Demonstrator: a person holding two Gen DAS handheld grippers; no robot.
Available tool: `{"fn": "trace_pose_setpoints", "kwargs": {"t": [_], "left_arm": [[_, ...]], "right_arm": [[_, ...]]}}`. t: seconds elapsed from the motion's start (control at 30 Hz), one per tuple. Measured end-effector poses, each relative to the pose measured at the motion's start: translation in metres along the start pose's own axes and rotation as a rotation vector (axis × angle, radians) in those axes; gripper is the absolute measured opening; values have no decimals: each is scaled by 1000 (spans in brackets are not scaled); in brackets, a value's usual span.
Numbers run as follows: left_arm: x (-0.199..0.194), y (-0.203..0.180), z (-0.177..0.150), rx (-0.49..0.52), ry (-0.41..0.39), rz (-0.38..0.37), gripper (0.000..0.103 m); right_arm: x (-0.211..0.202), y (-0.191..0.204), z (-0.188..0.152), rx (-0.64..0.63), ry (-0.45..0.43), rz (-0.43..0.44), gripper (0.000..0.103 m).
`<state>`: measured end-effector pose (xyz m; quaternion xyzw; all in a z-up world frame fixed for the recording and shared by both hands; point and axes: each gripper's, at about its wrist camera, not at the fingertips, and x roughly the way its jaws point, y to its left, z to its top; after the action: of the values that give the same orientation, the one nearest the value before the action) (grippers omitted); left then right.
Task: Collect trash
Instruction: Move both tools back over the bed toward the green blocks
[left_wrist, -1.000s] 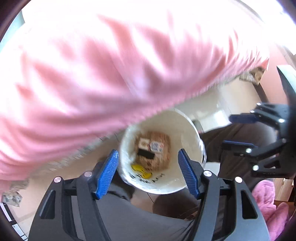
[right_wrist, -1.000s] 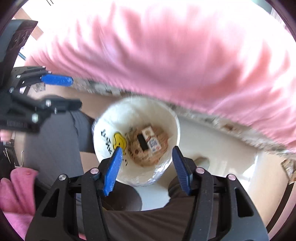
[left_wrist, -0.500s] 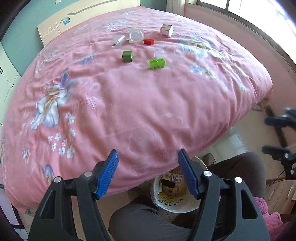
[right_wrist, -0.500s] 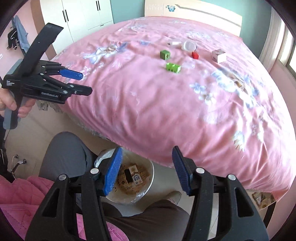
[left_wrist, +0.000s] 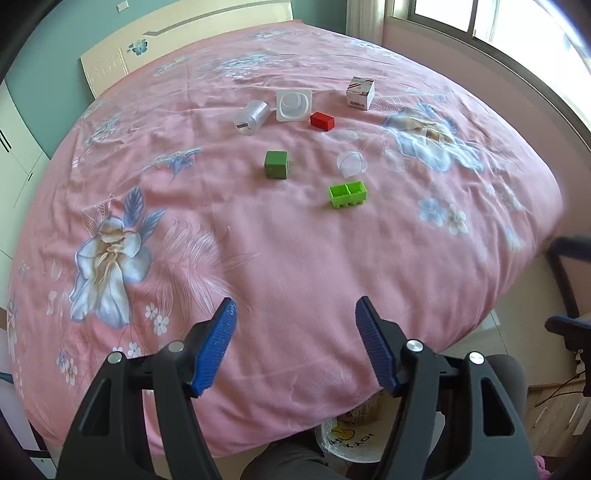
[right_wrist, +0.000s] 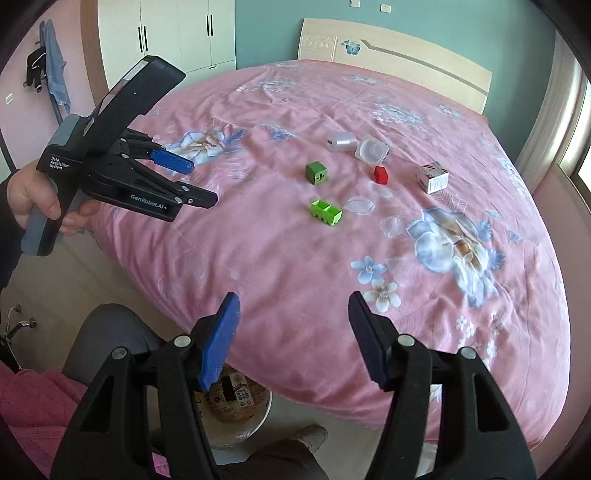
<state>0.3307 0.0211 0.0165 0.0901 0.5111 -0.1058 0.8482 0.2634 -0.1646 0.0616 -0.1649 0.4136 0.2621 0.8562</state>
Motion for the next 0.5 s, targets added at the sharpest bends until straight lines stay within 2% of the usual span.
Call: {"fn": "trace_pose_setpoints", "kwargs": {"t": [0.2, 0.5], "left_arm": [[36, 14, 37, -37, 25, -10, 70], [103, 33, 90, -97, 61, -40, 73]], "right_arm": [[35, -21, 27, -2, -6, 32, 62], [102, -43, 49, -36, 25, 77, 62]]}}
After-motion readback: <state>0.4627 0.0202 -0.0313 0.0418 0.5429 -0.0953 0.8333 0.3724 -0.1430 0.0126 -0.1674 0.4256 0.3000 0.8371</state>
